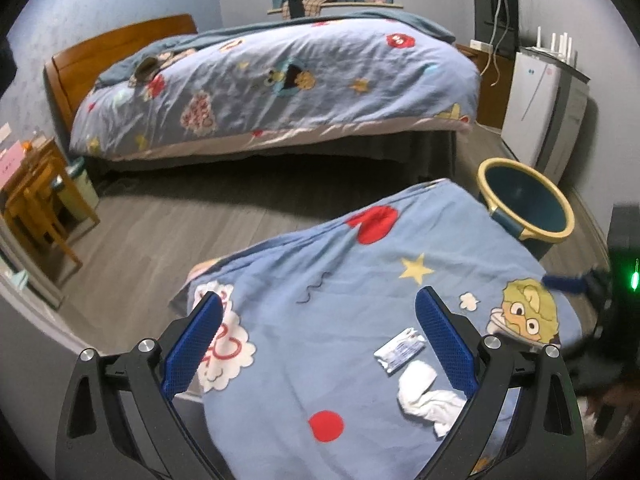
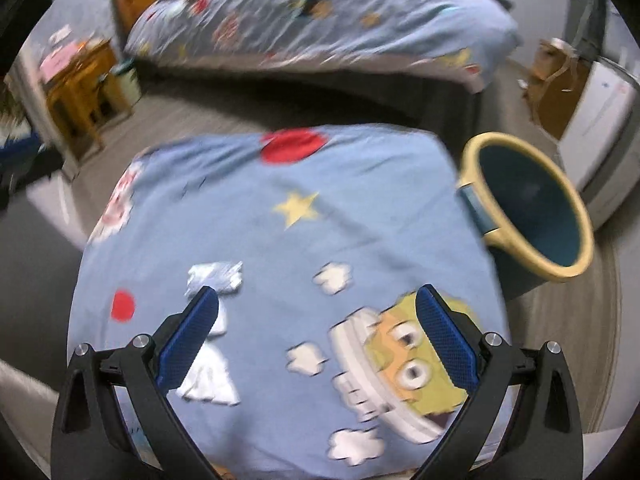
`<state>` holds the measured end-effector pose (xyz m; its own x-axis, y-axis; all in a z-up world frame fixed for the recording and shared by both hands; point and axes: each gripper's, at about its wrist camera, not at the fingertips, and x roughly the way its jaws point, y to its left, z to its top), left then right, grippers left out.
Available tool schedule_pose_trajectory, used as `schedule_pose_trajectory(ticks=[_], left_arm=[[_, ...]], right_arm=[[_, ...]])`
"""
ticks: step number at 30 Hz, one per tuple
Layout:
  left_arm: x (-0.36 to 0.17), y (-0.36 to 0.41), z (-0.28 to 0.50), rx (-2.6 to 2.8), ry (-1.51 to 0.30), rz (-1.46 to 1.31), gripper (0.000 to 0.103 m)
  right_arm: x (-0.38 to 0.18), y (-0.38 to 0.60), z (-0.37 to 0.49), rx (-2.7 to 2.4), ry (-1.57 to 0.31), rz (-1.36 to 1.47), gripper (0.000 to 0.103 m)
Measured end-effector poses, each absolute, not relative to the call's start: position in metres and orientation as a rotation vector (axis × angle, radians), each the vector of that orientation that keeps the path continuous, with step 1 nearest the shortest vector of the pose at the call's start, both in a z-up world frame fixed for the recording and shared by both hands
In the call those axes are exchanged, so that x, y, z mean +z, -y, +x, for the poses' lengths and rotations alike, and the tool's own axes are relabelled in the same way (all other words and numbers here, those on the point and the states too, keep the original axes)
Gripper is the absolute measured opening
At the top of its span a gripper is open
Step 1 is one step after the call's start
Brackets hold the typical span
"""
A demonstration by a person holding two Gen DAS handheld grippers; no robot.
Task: Collect trash
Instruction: 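Grasp white tissue with right tool while left tool moves toward silver packet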
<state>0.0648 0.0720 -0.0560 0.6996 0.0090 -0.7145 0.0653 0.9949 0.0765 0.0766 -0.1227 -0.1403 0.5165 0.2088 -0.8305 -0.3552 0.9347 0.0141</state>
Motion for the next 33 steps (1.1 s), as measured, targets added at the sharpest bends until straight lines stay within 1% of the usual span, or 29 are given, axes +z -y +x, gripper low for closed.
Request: schedule_pose_trajectory(ticks=[5,7,9,12,14,15,17,19,20,23,26,30,33], left_arm=[[-0.062,-0.084,0.071,-0.013,-0.82,0.08,0.096],[-0.062,-0.088,0.072,-0.005,-0.821,0.07,0.096],[-0.062,-0.092,0.074,0.009,-0.82,0.057,0.096],[-0.062,-0.098,0.075,0.011,-0.823,0.023,0.096],[-0.063,-0.1,0.076,0.017,-0.827,0.018,0.096],[-0.064,-0.101,0.076,0.02,-0.832,0.02,0.096],[-0.067,-0.101,0.078,0.023,-0.842,0.024,0.096],[-0.069,-0.101,0.08,0.024,-0.852,0.024,0.096],[-0.07,-0.1,0.08,0.024,-0.855,0.021,0.096],[-0.071,-0.1,0.081,0.024,-0.858,0.019,0.096],[-0.072,-0.098,0.082,0.022,-0.862,0.022,0.096],[-0.076,-0.094,0.084,0.018,-0.874,0.038,0.096],[-0.079,-0.09,0.084,0.018,-0.885,0.057,0.096]], right_arm=[[-0.164,0.098,0.062,0.435,-1.014,-0.184,0.095],[-0.172,0.087,0.055,0.469,-1.027,-0.21,0.088],[-0.179,0.079,0.05,0.496,-1.027,-0.23,0.085],[-0.188,0.068,0.045,0.541,-1.049,-0.246,0.076],[-0.193,0.061,0.043,0.571,-1.067,-0.253,0.065],[-0.195,0.058,0.041,0.581,-1.078,-0.263,0.063],[-0.2,0.054,0.041,0.594,-1.098,-0.279,0.053],[-0.204,0.052,0.041,0.593,-1.115,-0.297,0.038],[-0.206,0.052,0.041,0.592,-1.126,-0.306,0.027],[-0.207,0.057,0.044,0.586,-1.139,-0.299,0.013],[-0.204,0.061,0.047,0.582,-1.136,-0.279,0.003],[-0.194,0.071,0.052,0.559,-1.123,-0.246,0.0],[-0.183,0.081,0.058,0.535,-1.109,-0.201,0.0]])
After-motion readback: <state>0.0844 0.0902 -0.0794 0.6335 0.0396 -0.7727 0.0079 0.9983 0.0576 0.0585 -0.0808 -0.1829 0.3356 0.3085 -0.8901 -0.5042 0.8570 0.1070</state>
